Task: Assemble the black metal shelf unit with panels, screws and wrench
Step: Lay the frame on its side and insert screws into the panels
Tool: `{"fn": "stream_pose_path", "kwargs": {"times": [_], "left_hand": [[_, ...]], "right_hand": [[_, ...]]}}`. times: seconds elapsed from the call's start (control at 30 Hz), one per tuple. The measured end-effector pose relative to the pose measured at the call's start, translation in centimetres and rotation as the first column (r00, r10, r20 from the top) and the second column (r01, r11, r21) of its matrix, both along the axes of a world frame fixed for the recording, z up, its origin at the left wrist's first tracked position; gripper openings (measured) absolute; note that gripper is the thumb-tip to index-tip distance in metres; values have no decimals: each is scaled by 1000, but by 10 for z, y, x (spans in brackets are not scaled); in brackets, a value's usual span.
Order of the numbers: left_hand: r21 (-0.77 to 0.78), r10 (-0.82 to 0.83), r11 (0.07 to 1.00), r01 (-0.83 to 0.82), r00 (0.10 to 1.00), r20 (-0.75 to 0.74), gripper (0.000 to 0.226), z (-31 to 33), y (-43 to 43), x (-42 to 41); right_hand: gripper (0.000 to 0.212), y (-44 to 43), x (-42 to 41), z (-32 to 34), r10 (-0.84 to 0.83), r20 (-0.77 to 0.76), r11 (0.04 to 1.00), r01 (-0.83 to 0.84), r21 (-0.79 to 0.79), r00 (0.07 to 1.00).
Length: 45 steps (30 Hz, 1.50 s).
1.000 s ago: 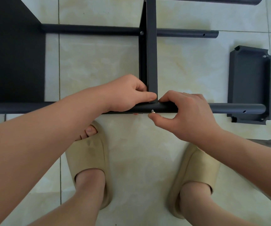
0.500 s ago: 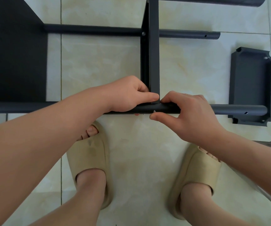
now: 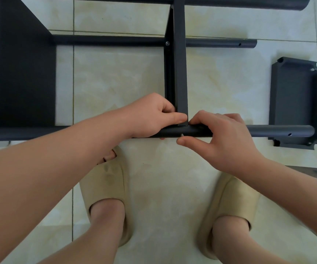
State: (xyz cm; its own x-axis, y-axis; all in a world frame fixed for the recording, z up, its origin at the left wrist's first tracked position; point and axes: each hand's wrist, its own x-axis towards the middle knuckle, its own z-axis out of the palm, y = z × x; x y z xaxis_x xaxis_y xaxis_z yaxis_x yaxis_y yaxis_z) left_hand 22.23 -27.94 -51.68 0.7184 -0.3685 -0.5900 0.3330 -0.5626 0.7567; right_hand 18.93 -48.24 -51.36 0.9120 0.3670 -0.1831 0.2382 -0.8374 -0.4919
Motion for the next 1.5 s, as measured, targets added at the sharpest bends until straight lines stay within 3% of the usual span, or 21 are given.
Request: {"fn": "stream_pose_path", "kwargs": {"times": [0.6,1.17,1.5], "left_hand": [[6,-22,1000,23,998,-57,43,1,0,1],[29,9,1000,-7,998,-69,44,6,-2,0],[37,16,999,-13,998,-65,44,7,-3,0]], "right_hand": [[40,8,-7,6,-69,-47,997,67,-35,997],[46,6,-7,6,-65,-37,998,64,-23,997],[47,5,-2,9,-80,-111,997,79,-16,991]]}}
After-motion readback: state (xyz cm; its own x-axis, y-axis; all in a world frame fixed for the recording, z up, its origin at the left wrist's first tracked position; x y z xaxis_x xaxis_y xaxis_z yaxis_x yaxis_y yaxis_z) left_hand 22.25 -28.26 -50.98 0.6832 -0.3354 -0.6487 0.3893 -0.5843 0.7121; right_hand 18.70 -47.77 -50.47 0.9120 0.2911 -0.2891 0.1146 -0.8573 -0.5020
